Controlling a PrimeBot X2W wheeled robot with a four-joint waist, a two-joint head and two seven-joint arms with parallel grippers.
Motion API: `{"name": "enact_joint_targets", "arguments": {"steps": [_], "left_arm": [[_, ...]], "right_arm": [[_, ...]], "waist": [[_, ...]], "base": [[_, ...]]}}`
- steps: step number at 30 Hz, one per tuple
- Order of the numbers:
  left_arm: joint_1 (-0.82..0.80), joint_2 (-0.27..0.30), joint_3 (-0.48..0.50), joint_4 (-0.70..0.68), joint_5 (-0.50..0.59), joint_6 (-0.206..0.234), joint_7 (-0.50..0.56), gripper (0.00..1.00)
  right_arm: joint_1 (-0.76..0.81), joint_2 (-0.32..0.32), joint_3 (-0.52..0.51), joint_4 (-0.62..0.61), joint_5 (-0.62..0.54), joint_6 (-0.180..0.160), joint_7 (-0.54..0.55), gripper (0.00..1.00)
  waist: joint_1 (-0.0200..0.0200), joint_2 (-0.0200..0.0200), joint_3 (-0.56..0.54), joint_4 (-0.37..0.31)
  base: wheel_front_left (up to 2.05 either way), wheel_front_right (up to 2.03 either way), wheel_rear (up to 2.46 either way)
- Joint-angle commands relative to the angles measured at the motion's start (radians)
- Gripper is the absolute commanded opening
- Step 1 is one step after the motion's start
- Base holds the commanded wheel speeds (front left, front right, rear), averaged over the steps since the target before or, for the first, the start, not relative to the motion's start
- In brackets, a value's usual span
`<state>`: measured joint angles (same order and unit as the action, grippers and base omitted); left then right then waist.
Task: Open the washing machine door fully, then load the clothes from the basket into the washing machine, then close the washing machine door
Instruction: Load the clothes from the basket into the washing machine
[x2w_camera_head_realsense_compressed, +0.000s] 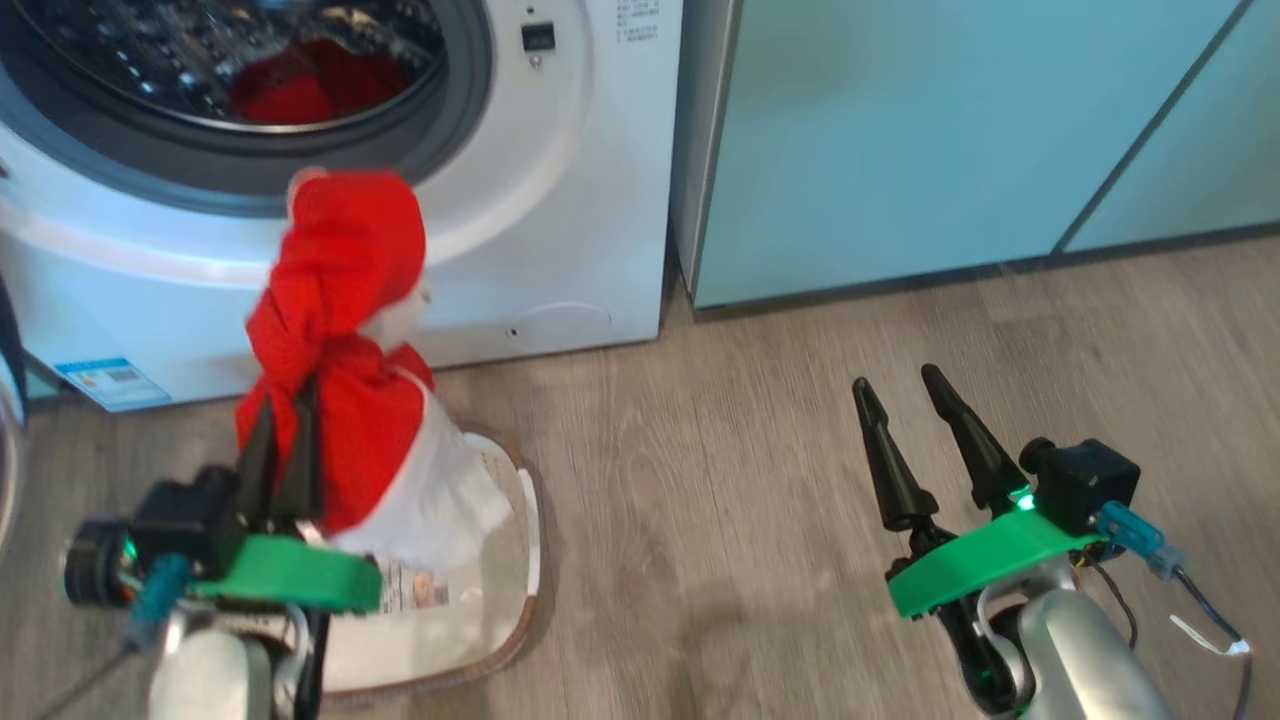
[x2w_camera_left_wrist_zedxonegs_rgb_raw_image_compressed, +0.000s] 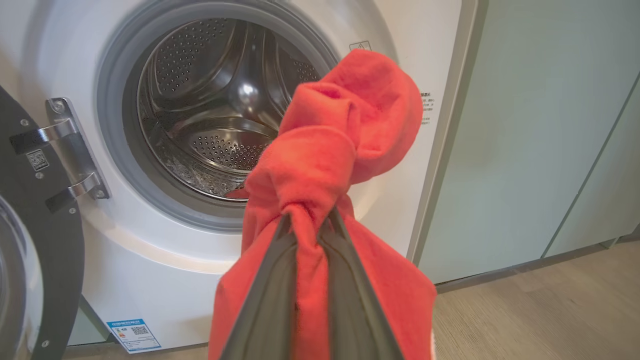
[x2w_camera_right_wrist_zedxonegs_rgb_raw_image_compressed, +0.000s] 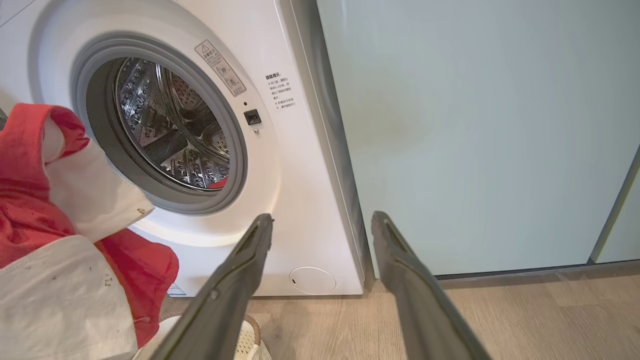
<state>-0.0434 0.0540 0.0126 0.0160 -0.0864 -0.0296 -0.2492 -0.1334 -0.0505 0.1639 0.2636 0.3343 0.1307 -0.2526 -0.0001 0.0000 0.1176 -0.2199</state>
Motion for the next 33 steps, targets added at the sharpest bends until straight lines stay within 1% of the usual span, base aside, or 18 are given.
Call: {"name": "enact_joint_targets", "arguments": {"steps": [1,4,9,15,22,25,26,28,33], "left_arm": [[-0.081,-0.001,0.053,-0.040,0.006,-0.010,-0.013,0.00],[-0.141,0.011,0.086,-0.043,0.016,-0.029,-0.013,0.00],[-0.273,0.052,0.132,-0.045,0.028,-0.053,-0.013,0.00],[-0.481,0.121,0.186,-0.006,0.020,-0.074,-0.013,0.00],[-0.745,0.211,0.249,0.072,-0.001,-0.088,-0.013,0.00],[-0.853,0.263,0.240,0.117,0.009,-0.093,-0.013,0.00],[-0.853,0.263,0.240,0.117,0.009,-0.093,-0.013,0.00],[-0.924,0.297,0.221,0.156,0.015,-0.096,-0.013,0.00],[-1.107,0.401,0.142,0.293,0.032,-0.100,-0.013,0.00]], "right_arm": [[-0.041,0.000,0.021,-0.037,0.004,0.000,-0.009,1.00],[-0.057,0.000,0.019,-0.047,0.010,0.000,-0.009,1.00],[-0.094,0.000,0.028,-0.067,0.022,0.000,-0.009,1.00],[-0.134,0.000,0.034,-0.089,0.046,0.000,-0.009,1.00],[-0.167,0.000,0.047,-0.112,0.084,0.000,-0.009,1.00],[-0.176,0.000,0.051,-0.123,0.104,0.000,-0.009,1.00],[-0.176,0.000,0.051,-0.123,0.104,0.000,-0.009,1.00],[-0.182,0.000,0.054,-0.130,0.117,0.000,-0.009,1.00],[-0.202,0.000,0.060,-0.154,0.157,0.000,-0.009,1.00]], "waist": [[0.0001,0.0000,0.045,-0.011],[0.0001,0.0000,0.105,-0.022],[0.0001,0.0000,0.223,-0.047],[0.0001,0.0000,0.356,-0.087],[0.0001,0.0000,0.491,-0.139],[0.0001,0.0000,0.539,-0.158],[0.0001,0.0000,0.539,-0.158],[0.0001,0.0000,0.571,-0.168],[0.0001,0.0000,0.653,-0.201]], "base": [[0.00,0.00,0.00],[0.00,0.00,0.00],[0.00,0.00,0.00],[0.00,0.00,0.00],[0.00,0.00,0.00],[0.00,0.00,0.00],[0.00,0.00,0.00],[0.00,0.00,0.00],[0.00,0.00,0.00]]}}
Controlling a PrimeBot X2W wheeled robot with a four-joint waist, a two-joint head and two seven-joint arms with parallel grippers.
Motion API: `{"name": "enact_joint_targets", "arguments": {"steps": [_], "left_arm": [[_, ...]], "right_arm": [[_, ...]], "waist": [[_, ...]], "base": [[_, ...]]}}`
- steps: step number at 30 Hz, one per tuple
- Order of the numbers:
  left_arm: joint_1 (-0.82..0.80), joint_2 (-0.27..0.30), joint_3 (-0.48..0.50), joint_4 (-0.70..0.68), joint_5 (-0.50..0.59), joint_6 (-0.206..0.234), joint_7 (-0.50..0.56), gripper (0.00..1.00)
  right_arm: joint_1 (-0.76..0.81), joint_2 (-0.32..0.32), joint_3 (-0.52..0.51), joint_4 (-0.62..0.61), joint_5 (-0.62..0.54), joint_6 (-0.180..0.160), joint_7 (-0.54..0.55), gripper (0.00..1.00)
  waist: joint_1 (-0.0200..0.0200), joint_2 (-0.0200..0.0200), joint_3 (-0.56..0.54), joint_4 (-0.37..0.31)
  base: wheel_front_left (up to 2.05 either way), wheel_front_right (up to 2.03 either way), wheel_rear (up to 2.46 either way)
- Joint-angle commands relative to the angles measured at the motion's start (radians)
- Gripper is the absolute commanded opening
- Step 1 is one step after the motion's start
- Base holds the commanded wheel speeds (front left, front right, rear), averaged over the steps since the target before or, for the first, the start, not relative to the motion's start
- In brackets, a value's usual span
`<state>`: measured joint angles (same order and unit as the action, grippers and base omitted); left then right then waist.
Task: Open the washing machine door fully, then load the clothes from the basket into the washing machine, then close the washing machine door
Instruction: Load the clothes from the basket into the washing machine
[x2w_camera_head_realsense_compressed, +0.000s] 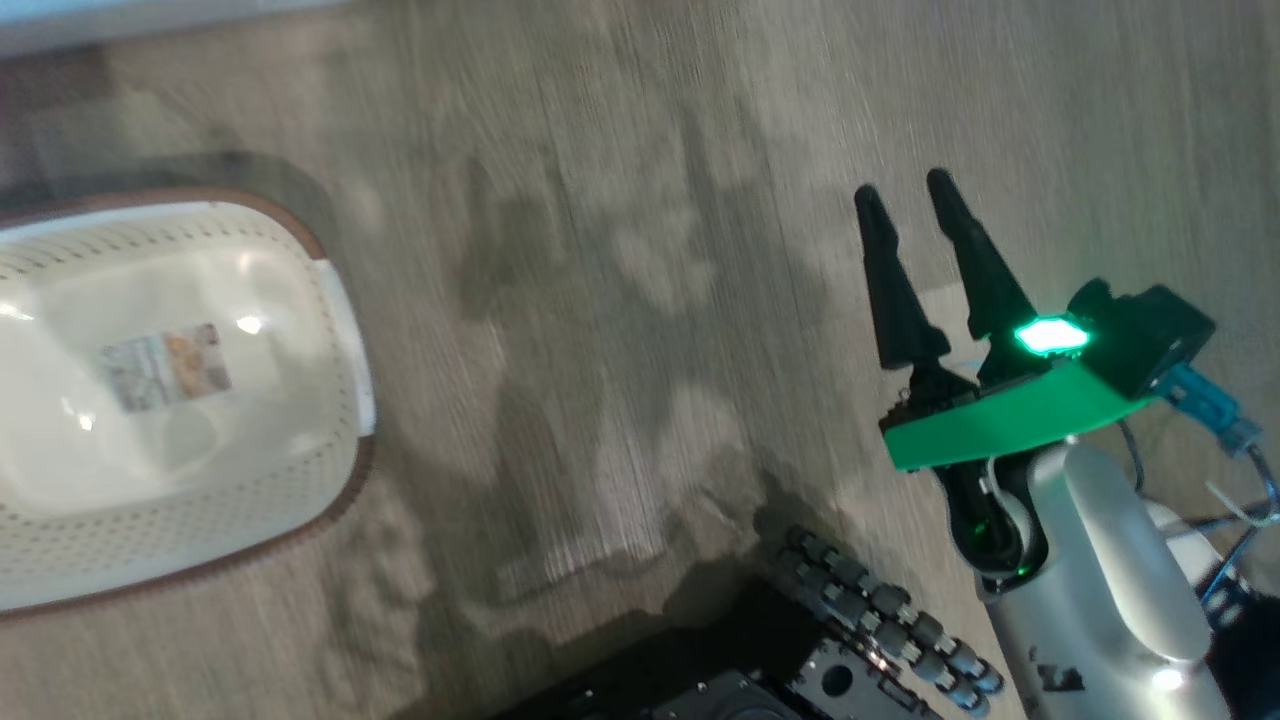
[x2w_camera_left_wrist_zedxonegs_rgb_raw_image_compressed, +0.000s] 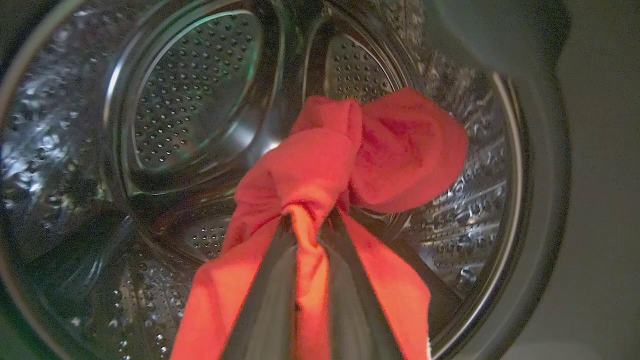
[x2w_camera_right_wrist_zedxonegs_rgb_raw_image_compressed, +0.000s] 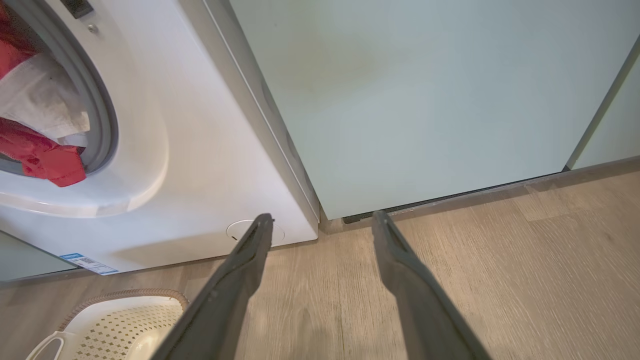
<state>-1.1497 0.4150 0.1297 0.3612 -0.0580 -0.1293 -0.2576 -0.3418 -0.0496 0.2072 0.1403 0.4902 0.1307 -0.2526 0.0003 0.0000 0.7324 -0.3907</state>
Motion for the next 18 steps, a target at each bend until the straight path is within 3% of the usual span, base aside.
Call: {"name": "enact_joint_targets", "arguments": {"steps": [1,9,14,18], "left_arm": [[-0.039,0.064,-0.004,-0.021,0.010,-0.001,-0.004,0.00],[-0.349,0.187,-0.210,0.226,-0.011,-0.001,-0.002,0.00],[-0.504,0.213,-0.288,0.344,-0.017,-0.001,0.006,0.00],[-0.598,0.194,-0.276,0.392,-0.034,0.013,-0.002,0.00]], "right_arm": [[0.005,-0.001,0.017,-0.034,0.010,0.000,-0.009,1.00],[-0.005,-0.001,0.071,-0.040,0.048,0.000,-0.009,1.00],[-0.004,-0.001,0.093,-0.043,0.062,0.000,-0.009,1.00],[-0.006,-0.001,0.104,-0.041,0.069,0.000,-0.009,1.00]], "waist": [[-0.0003,0.0000,0.052,-0.036],[-0.0003,0.0000,0.110,-0.076],[-0.0003,0.0000,0.120,-0.091],[-0.0003,0.0000,0.127,-0.096]], "base": [[0.00,0.00,0.00],[0.00,0.00,0.00],[0.00,0.00,0.00],[0.00,0.00,0.00]]}}
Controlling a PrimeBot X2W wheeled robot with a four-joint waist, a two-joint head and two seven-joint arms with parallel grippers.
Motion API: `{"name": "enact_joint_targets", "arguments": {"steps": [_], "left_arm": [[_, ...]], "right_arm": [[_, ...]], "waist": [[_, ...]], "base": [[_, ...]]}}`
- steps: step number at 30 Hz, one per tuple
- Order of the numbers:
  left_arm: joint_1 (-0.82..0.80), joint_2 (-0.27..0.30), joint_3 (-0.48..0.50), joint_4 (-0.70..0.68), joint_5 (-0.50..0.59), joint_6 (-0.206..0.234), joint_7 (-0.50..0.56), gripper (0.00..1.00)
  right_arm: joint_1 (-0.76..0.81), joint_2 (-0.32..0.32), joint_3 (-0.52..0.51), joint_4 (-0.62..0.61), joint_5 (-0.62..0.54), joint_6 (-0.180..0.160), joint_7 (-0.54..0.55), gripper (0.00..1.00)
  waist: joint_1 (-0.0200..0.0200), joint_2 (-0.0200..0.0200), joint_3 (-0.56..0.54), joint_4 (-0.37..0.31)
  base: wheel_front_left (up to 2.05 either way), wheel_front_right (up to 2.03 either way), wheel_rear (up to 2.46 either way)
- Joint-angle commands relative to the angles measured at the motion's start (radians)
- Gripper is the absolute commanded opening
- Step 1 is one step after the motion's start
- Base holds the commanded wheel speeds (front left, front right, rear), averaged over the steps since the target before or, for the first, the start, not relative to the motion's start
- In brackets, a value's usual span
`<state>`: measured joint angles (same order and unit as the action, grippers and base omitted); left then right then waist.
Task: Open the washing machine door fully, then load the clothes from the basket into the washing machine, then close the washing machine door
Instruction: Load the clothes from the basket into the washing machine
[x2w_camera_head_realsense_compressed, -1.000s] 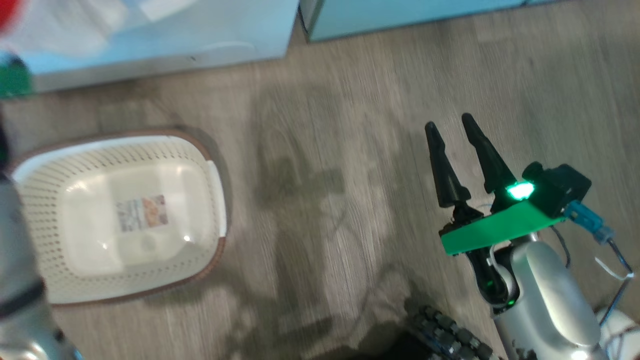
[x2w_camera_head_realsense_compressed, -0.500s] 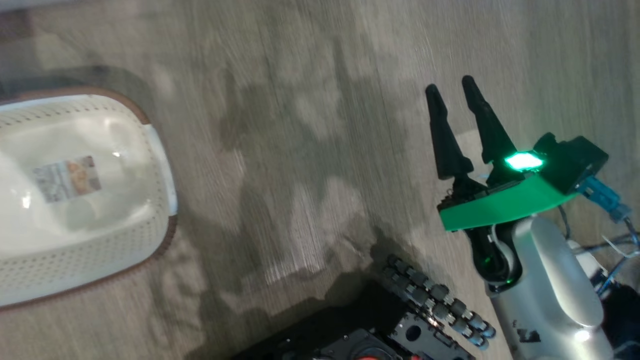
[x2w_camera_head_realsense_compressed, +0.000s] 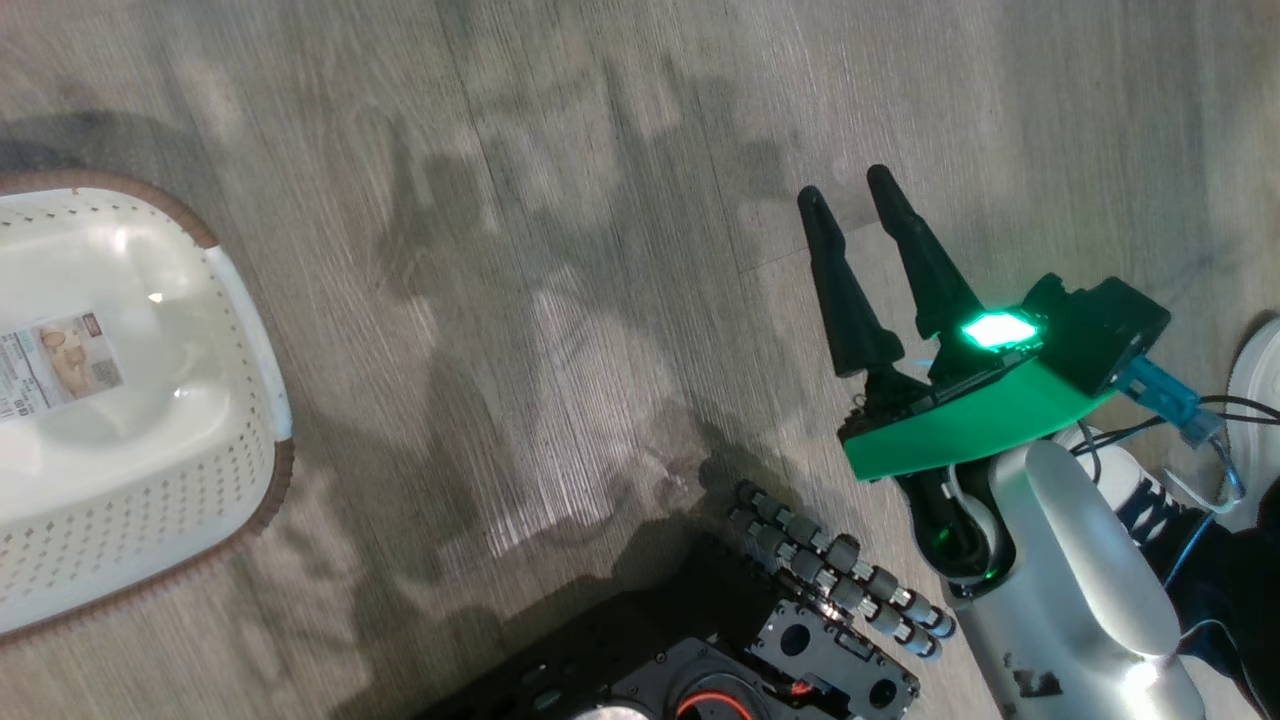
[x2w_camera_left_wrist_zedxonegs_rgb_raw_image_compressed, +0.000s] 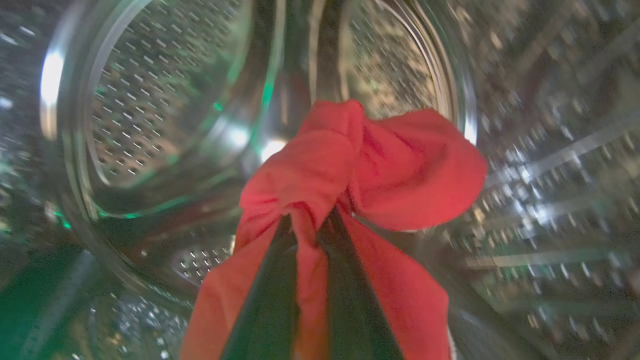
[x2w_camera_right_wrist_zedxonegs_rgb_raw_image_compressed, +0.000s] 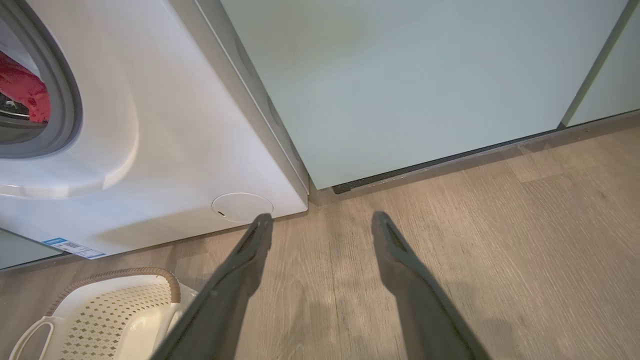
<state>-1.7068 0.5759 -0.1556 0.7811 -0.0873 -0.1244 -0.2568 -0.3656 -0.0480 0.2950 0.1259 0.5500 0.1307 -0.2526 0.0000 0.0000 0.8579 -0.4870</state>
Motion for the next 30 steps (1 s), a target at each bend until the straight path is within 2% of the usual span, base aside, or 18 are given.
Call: {"name": "enact_joint_targets", "arguments": {"steps": [1,7,22,23,24,30], "left_arm": [[-0.050,0.030,0.004,-0.026,0.000,0.008,-0.004,0.00],[-0.030,0.028,0.010,-0.031,0.001,0.018,-0.005,0.00],[-0.056,0.012,-0.056,0.188,0.028,0.009,-0.005,0.00],[-0.062,0.011,-0.060,0.199,0.030,0.011,-0.005,0.60],[-0.067,0.008,-0.062,0.210,0.030,0.011,-0.005,1.00],[-0.092,-0.001,-0.085,0.243,0.032,0.007,-0.005,1.00]], "right_arm": [[0.017,-0.002,0.020,-0.026,0.010,0.000,-0.009,1.00],[0.011,-0.002,0.026,-0.033,0.014,0.000,-0.009,1.00],[0.005,-0.002,0.031,-0.043,0.022,0.000,-0.009,1.00],[0.007,-0.002,0.030,-0.043,0.023,0.000,-0.009,1.00],[0.008,-0.002,0.029,-0.042,0.023,0.000,-0.009,1.00],[0.004,-0.002,0.027,-0.039,0.029,0.000,-0.009,1.00]], "waist": [[0.0000,0.0000,0.003,0.000],[0.0000,0.0000,0.015,0.001],[0.0000,0.0000,0.042,0.005],[0.0000,0.0000,0.043,0.004],[0.0000,0.0000,0.043,0.004],[0.0000,0.0000,0.042,0.002]], "base": [[0.00,0.00,0.00],[0.00,0.00,0.00],[0.00,0.00,0.00],[0.00,0.00,0.00],[0.00,0.00,0.00],[0.00,0.00,0.00]]}}
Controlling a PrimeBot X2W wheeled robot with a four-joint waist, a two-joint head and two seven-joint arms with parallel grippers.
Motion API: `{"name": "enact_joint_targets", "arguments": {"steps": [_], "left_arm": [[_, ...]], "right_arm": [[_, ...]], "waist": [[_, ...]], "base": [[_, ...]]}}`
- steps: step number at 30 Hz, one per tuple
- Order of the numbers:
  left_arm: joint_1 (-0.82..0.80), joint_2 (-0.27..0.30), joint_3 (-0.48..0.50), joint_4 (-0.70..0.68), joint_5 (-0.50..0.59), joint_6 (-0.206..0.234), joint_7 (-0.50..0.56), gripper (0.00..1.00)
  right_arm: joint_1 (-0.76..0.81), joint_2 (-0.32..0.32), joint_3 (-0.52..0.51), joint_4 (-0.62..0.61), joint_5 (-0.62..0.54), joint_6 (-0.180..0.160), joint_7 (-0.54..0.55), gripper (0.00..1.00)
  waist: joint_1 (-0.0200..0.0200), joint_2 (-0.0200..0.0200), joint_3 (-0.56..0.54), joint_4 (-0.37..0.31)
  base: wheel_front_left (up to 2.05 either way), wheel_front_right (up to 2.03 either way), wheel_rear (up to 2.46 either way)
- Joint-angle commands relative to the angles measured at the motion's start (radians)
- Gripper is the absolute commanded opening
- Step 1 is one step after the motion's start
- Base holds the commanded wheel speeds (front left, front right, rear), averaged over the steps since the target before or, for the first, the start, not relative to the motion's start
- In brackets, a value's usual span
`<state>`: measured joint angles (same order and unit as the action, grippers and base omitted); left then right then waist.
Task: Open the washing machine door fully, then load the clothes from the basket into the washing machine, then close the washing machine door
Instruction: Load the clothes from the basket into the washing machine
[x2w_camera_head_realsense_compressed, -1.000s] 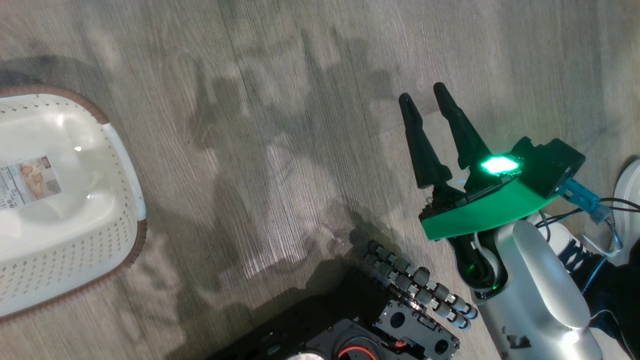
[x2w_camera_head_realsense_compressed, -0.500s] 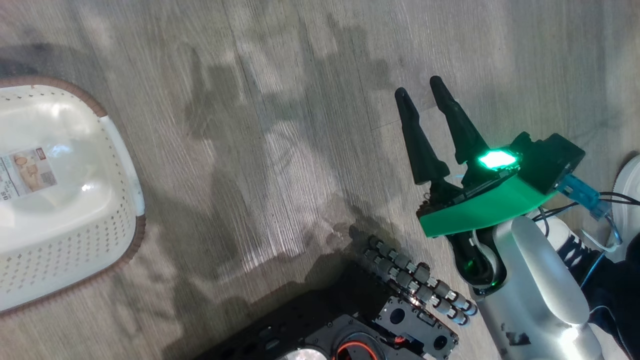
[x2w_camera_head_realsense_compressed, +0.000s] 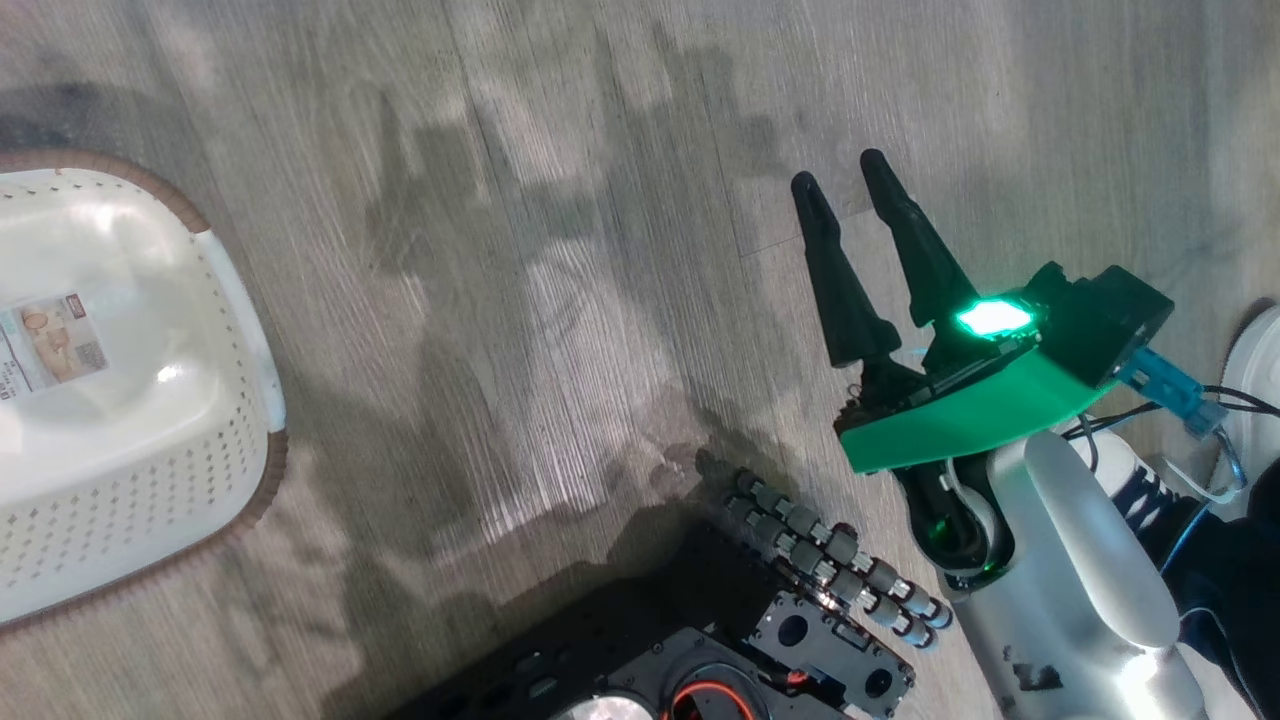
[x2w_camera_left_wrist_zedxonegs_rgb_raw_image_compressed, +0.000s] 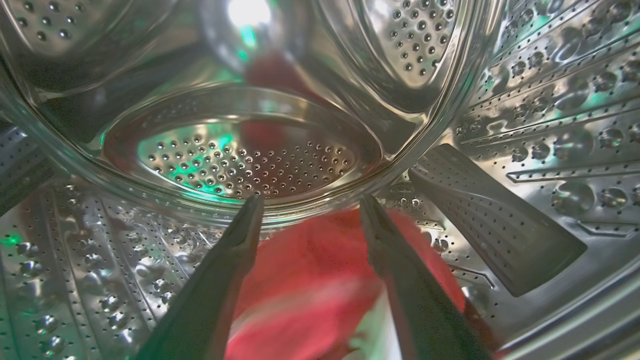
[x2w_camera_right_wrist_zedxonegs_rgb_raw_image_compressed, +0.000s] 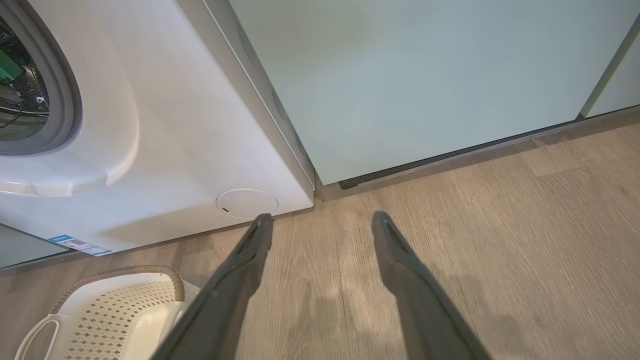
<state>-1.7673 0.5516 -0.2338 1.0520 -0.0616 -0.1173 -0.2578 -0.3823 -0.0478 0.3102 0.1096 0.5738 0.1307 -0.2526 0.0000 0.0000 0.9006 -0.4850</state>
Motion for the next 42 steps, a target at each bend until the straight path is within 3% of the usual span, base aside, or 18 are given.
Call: {"name": "enact_joint_targets", "arguments": {"steps": [1,13,21,34,42], "left_arm": [[-0.033,0.023,-0.009,-0.026,0.005,0.000,-0.004,1.00],[0.008,0.032,-0.003,-0.041,-0.029,-0.003,-0.004,1.00],[0.137,0.005,0.006,-0.061,-0.069,-0.005,-0.004,1.00],[0.490,-0.087,0.065,-0.170,-0.156,-0.008,-0.004,1.00],[0.792,-0.173,0.116,-0.292,-0.196,-0.008,-0.004,1.00]], "right_arm": [[0.019,-0.002,0.013,-0.023,0.006,0.000,-0.009,1.00],[-0.012,-0.002,0.011,-0.007,-0.009,0.000,-0.009,1.00],[-0.010,-0.002,-0.026,0.012,-0.049,0.000,-0.009,1.00],[0.031,-0.002,-0.091,0.055,-0.152,0.000,-0.009,1.00],[0.093,-0.002,-0.132,0.080,-0.220,0.000,-0.009,1.00]], "waist": [[0.0000,0.0000,-0.001,-0.001],[0.0000,0.0000,-0.046,0.000],[0.0000,0.0000,-0.135,0.040],[0.0000,0.0000,-0.361,0.128],[0.0000,0.0000,-0.535,0.193]], "base": [[0.00,0.00,0.00],[0.00,0.00,0.00],[0.00,0.00,0.00],[0.00,0.00,0.00],[0.00,0.00,0.00]]}}
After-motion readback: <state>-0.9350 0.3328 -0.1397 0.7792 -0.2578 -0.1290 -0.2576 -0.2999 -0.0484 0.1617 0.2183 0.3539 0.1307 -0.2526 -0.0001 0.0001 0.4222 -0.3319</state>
